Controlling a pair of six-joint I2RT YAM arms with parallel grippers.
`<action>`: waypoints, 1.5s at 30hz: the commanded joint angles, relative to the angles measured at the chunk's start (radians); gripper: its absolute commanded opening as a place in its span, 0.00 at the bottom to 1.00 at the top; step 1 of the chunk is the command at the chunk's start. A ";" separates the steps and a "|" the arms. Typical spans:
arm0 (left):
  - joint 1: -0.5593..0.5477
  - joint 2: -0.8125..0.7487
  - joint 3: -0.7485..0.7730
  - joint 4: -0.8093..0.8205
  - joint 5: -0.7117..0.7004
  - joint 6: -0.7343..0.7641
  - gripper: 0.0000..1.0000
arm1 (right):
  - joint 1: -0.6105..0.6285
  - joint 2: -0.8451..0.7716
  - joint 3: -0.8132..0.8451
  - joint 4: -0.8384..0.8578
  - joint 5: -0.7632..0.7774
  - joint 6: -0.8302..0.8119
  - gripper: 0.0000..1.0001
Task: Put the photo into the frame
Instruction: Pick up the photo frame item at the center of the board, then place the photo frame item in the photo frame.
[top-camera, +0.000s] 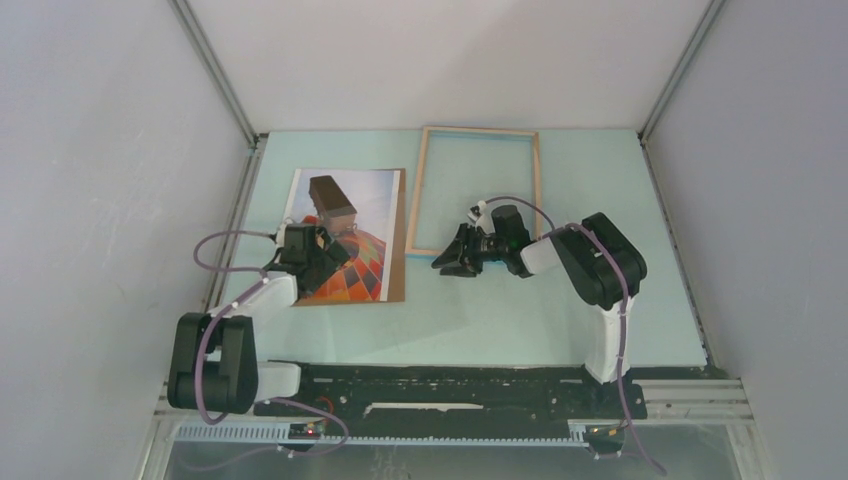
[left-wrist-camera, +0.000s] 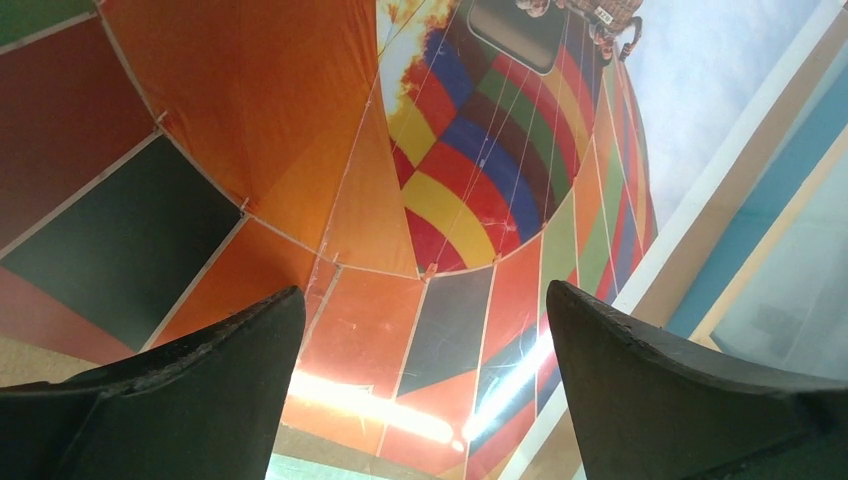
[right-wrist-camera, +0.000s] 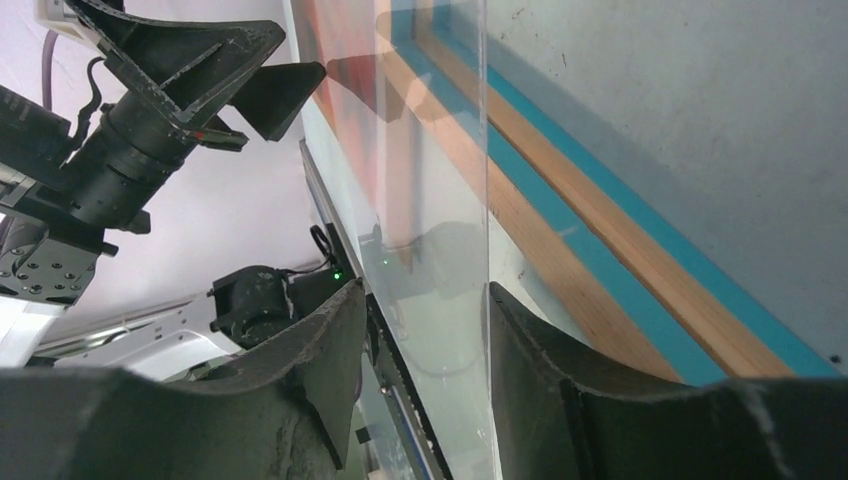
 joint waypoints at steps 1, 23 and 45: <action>0.005 0.031 -0.027 0.015 0.025 -0.019 0.99 | 0.018 0.011 0.049 -0.035 0.021 -0.032 0.54; 0.002 -0.333 0.138 -0.053 0.082 0.164 1.00 | -0.062 -0.399 0.069 -0.484 0.320 -0.317 0.00; -0.096 -0.077 0.304 0.116 0.386 0.113 1.00 | -0.385 -0.116 0.469 -0.665 0.105 -0.445 0.00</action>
